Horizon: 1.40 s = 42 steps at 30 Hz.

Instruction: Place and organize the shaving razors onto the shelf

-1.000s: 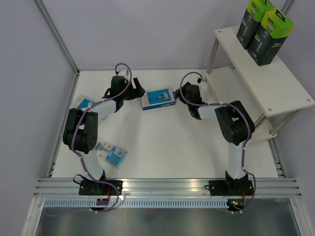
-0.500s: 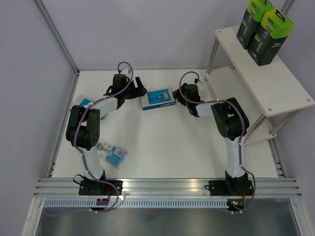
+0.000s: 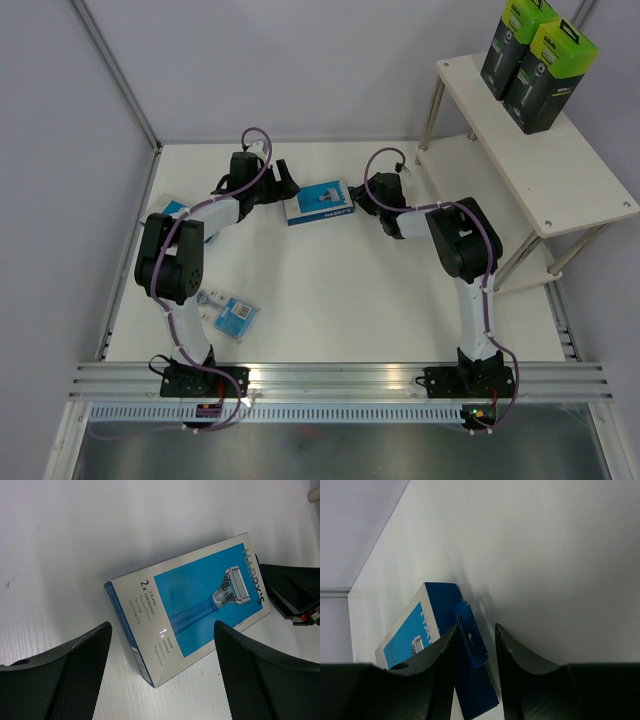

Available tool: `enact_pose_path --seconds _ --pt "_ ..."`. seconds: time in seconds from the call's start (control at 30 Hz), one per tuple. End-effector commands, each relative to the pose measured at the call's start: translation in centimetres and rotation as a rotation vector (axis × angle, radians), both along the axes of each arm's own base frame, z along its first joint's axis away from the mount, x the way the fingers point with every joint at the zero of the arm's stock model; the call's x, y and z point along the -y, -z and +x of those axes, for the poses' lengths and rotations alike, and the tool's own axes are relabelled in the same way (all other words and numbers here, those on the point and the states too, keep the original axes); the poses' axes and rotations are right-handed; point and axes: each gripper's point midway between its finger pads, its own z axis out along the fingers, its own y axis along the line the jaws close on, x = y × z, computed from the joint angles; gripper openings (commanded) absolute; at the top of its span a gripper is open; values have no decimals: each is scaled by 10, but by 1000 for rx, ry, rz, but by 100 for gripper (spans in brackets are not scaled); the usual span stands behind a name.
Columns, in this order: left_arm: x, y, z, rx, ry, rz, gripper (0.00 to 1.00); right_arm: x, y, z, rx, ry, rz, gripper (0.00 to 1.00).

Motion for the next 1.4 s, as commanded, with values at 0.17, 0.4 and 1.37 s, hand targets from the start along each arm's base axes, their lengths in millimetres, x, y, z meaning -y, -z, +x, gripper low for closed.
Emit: enact_pose_path --seconds 0.17,0.4,1.37 --pt "3 -12 10 47 34 5 88 -2 1 4 6 14 59 40" --pt "1 -14 11 55 34 12 88 -1 12 8 -7 17 45 30" --pt "3 -22 -54 -107 70 -81 86 21 -86 -75 177 -137 -172 0"
